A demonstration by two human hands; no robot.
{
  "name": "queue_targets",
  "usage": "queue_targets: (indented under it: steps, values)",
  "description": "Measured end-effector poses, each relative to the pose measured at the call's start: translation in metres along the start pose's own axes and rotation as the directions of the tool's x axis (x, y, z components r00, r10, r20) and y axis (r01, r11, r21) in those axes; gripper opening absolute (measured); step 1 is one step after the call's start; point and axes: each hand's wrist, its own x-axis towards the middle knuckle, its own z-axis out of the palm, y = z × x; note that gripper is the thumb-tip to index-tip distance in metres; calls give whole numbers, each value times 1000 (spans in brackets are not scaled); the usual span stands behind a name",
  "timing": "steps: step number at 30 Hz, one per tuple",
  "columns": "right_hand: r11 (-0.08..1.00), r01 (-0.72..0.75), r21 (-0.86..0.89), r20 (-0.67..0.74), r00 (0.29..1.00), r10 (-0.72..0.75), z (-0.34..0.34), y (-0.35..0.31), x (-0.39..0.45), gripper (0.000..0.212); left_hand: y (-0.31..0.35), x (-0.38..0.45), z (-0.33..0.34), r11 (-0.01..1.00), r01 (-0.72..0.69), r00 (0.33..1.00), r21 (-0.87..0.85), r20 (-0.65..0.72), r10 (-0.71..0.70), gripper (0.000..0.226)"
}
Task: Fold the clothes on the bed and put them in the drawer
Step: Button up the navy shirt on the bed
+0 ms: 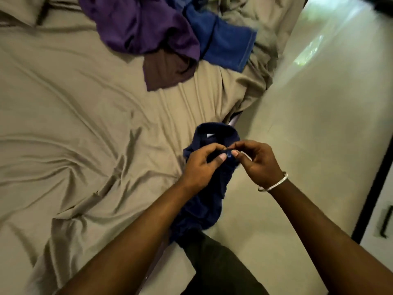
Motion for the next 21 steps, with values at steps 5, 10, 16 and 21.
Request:
queue_targets:
  steps: [5, 10, 16, 21]
  values:
    - [955, 267, -131, 142, 958, -249, -20, -99, -31, 10, 77, -65, -9, 990, -128, 988, -66, -94, 121, 14]
    - [871, 444, -209, 202, 892, -406, -37, -172, -63, 7, 146, -113, -2, 974, -187, 965, -127, -209, 158, 13]
    - [823, 542, -171, 328, 819, -471, -68, -222, -76, 5, 195, -149, 14, 926, -200, 967, -320, -220, 133, 6]
    - [805, 587, -86, 462, 739, -490, -94, -229, -54, 7, 212, -138, 31, 962, -236, 905, -136, -391, 167, 10]
